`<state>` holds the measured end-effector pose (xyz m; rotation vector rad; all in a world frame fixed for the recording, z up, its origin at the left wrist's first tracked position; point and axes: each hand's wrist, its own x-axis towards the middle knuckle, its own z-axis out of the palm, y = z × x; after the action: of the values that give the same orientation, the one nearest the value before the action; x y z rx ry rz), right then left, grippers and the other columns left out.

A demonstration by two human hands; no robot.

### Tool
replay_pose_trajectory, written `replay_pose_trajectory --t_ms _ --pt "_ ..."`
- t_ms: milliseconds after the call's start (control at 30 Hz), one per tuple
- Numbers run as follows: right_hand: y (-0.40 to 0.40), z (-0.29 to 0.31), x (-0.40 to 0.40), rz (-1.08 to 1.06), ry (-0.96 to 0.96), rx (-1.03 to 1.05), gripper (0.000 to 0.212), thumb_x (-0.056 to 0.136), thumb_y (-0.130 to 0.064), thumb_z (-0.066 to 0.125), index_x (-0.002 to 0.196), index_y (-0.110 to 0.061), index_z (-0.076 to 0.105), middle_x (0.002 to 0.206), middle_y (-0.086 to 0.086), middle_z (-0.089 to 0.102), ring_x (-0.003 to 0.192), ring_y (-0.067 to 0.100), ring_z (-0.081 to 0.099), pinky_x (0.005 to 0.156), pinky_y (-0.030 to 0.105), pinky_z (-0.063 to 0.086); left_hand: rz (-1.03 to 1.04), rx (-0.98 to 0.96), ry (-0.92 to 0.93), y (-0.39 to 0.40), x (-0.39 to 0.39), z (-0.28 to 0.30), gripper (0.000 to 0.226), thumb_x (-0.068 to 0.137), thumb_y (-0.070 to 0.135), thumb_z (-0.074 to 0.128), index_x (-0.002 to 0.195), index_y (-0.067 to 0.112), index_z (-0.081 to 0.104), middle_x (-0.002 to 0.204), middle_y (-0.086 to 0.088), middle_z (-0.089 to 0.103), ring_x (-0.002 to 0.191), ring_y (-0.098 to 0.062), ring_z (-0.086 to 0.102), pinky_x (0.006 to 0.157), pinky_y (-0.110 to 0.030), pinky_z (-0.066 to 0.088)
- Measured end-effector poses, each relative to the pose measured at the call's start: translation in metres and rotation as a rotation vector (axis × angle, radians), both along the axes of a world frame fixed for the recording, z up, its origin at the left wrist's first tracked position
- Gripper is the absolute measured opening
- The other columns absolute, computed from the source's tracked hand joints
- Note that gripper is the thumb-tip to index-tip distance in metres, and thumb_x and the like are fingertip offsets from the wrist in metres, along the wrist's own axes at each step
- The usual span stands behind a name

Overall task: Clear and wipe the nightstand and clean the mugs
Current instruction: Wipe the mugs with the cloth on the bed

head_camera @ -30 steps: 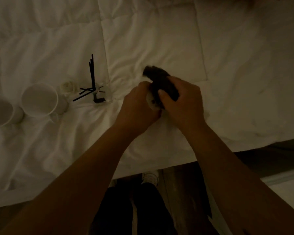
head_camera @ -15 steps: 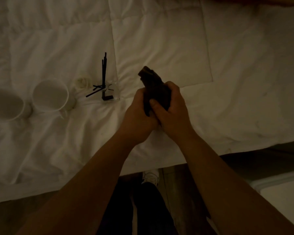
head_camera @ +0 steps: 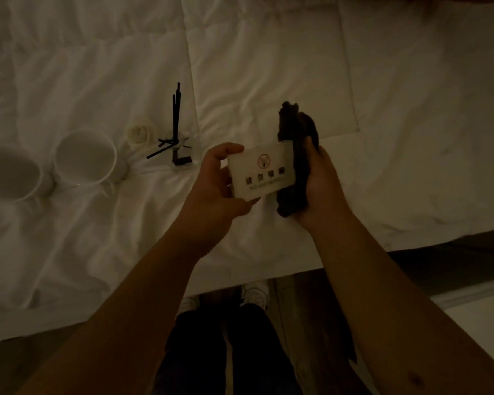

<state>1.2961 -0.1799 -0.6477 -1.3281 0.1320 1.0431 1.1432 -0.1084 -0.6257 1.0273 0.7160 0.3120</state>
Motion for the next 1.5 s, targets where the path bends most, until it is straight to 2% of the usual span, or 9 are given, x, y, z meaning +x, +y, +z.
replay_pose_trajectory --t_ms 200,300,467,567,767,1033,1267,1400,1500 --pt "-0.017 0.020 -0.012 0.132 0.388 0.264 0.056 0.089 -0.051 0.051 0.138 -0.026 0.049 0.132 0.013 0.059 0.118 0.034 0.058 0.094 0.052 0.049 0.248 -0.054 0.219 0.005 0.019 0.001 0.026 0.093 0.029 0.052 0.117 0.038 0.049 0.106 0.005 0.063 0.097 -0.017 0.066 0.079 -0.036 0.056" --pt "-0.012 0.027 -0.024 0.096 0.222 0.154 0.064 0.080 -0.050 0.057 0.136 -0.021 0.049 0.132 0.015 0.057 0.118 0.034 0.057 0.100 0.053 0.045 0.192 0.111 0.387 -0.007 0.040 0.004 0.033 0.100 0.048 0.033 0.122 0.029 0.049 0.103 0.009 0.060 0.092 -0.006 0.061 0.070 -0.020 0.048" --pt "-0.004 0.029 -0.027 0.161 -0.369 -0.121 0.024 0.088 -0.051 0.052 0.110 -0.046 0.055 0.108 -0.013 0.067 0.100 0.007 0.066 0.089 0.038 0.054 0.192 -0.492 0.162 -0.018 0.061 0.021 0.039 0.093 0.054 0.040 0.100 0.023 0.063 0.076 0.006 0.073 0.069 -0.006 0.070 0.065 -0.022 0.053" --pt "-0.003 0.023 -0.018 0.220 -0.534 -0.187 0.021 0.088 -0.052 0.050 0.109 -0.048 0.050 0.100 -0.026 0.063 0.095 -0.004 0.062 0.080 0.022 0.052 0.169 -0.551 0.050 -0.009 0.062 0.035 0.058 0.072 0.065 0.049 0.108 0.023 0.065 0.105 -0.001 0.074 0.096 -0.012 0.070 0.084 -0.028 0.053" --pt "-0.006 0.022 -0.012 0.254 -0.629 -0.278 0.021 0.096 -0.037 0.053 0.117 -0.035 0.052 0.095 -0.023 0.060 0.084 -0.014 0.058 0.071 0.008 0.046 0.014 -0.530 0.152 0.009 0.054 0.039 0.050 0.096 0.044 0.040 0.132 0.012 0.055 0.133 -0.016 0.058 0.125 -0.034 0.053 0.109 -0.048 0.037" --pt "-0.001 0.059 -0.040 0.325 -0.833 -0.163 0.024 0.086 -0.046 0.058 0.104 -0.057 0.045 0.088 -0.045 0.056 0.089 -0.017 0.058 0.068 0.004 0.045 0.186 -0.717 -0.016 -0.008 0.057 0.035 0.067 0.089 0.068 0.036 0.133 0.022 0.056 0.113 -0.006 0.069 0.114 -0.023 0.062 0.103 -0.040 0.045" --pt "-0.002 0.033 0.004 0.318 -0.814 -0.300 0.024 0.091 -0.036 0.062 0.113 -0.028 0.058 0.087 -0.025 0.058 0.078 -0.019 0.055 0.065 0.004 0.044 0.321 -0.690 -0.095 -0.006 0.041 0.033 0.059 0.081 0.034 0.058 0.133 0.007 0.053 0.127 -0.022 0.059 0.118 -0.040 0.057 0.096 -0.051 0.049" --pt "-0.005 0.044 0.008 0.062 -0.735 -0.274 0.025 0.090 -0.040 0.059 0.114 -0.036 0.055 0.101 -0.023 0.062 0.092 -0.007 0.061 0.079 0.018 0.052 0.557 -0.810 -0.018 -0.004 0.048 0.033 0.036 0.092 0.021 0.053 0.122 0.002 0.059 0.110 -0.026 0.067 0.096 -0.040 0.068 0.086 -0.045 0.056" --pt "-0.003 0.056 -0.014 0.190 -0.798 -0.214 0.029 0.088 -0.039 0.057 0.116 -0.036 0.052 0.103 -0.025 0.058 0.097 -0.006 0.059 0.084 0.020 0.051 0.635 -0.994 -0.042 -0.012 0.062 0.033 0.038 0.097 0.027 0.049 0.122 -0.001 0.056 0.109 -0.025 0.067 0.100 -0.036 0.067 0.090 -0.041 0.055"
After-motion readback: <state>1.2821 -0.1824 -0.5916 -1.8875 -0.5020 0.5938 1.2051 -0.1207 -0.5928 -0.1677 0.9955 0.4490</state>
